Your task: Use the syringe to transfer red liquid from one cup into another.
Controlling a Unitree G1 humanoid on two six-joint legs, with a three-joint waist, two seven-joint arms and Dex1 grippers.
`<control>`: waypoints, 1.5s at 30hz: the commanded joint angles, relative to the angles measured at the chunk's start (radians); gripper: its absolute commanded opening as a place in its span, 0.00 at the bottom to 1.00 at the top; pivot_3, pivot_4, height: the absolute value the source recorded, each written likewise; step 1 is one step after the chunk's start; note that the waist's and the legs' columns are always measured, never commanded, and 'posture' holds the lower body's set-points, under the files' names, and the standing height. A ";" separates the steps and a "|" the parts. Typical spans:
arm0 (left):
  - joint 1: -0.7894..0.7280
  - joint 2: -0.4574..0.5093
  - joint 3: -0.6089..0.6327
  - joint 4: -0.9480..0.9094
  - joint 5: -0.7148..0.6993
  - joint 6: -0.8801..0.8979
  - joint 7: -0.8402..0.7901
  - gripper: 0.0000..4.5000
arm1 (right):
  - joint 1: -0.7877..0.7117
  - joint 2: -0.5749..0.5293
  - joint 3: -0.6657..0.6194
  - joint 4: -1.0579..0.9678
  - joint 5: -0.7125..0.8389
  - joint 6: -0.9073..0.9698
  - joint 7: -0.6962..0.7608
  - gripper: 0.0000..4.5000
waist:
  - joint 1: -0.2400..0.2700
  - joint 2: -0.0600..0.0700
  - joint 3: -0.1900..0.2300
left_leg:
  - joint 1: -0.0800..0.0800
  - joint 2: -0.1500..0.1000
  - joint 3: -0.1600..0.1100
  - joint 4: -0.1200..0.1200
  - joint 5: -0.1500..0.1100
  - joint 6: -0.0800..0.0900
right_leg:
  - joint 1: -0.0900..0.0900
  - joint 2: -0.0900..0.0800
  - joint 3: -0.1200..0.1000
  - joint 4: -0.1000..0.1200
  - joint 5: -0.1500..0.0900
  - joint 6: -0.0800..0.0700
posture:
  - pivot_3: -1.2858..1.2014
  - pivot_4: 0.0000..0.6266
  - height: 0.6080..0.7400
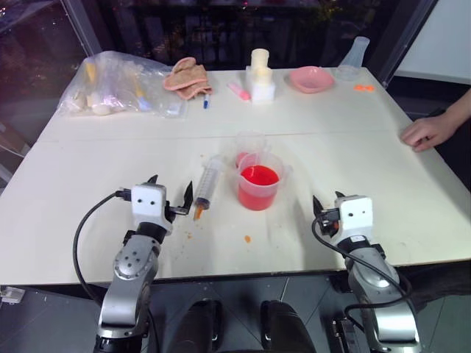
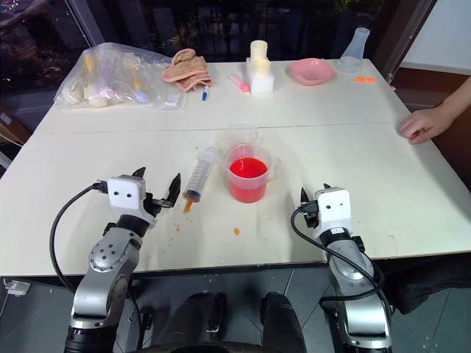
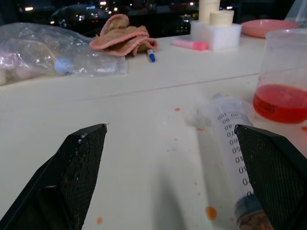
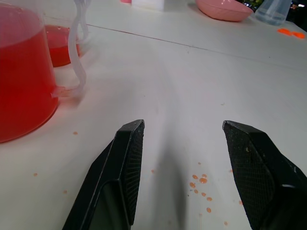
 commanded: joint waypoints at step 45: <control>-1.479 0.265 -0.076 1.197 -0.997 1.358 0.515 0.99 | -1.073 -0.883 0.048 0.242 0.693 0.613 1.037 0.59 | 0.001 -0.001 0.006 | -0.025 -0.004 -0.003 0.002 0.003 -0.005 | -0.022 -0.004 -0.002 0.001 0.003 0.005 | 0.52 0.24 1.00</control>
